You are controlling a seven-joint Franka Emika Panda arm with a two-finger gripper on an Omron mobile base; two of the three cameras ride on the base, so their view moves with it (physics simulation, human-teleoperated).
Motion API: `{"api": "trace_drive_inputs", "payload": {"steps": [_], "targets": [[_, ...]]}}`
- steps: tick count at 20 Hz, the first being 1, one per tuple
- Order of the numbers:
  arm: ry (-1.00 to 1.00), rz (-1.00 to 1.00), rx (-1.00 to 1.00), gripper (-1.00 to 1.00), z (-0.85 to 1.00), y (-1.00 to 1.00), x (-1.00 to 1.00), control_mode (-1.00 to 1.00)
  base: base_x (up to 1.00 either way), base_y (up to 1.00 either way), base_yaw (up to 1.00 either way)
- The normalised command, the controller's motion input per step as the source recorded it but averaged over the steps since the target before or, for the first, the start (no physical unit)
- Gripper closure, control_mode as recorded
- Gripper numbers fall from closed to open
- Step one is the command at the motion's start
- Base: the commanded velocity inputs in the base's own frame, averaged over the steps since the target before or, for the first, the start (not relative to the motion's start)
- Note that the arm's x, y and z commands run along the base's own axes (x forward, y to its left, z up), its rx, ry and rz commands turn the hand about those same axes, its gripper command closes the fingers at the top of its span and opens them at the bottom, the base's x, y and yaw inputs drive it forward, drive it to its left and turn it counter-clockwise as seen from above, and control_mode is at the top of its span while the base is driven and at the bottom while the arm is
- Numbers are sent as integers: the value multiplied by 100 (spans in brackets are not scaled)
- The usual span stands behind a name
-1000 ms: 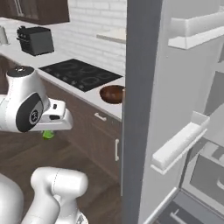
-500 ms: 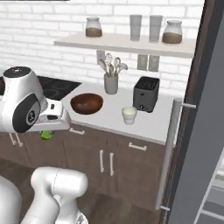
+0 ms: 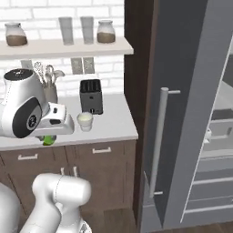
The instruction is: Grab a lemon wedge from the fridge and one ice cube from the ice bowl, and put them in the glass of lemonade.
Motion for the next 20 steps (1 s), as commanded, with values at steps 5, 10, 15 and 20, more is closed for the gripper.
{"api": "trace_drive_inputs", "payload": {"steps": [5,10,15,20], "targets": [[0,0,0,100,0,0,0,100,26,32,-30],[0,0,0,100,0,0,0,100,16,54,0],[0,0,0,100,0,0,0,100,25,50,0],[0,0,0,100,0,0,0,100,66,34,-2]]}}
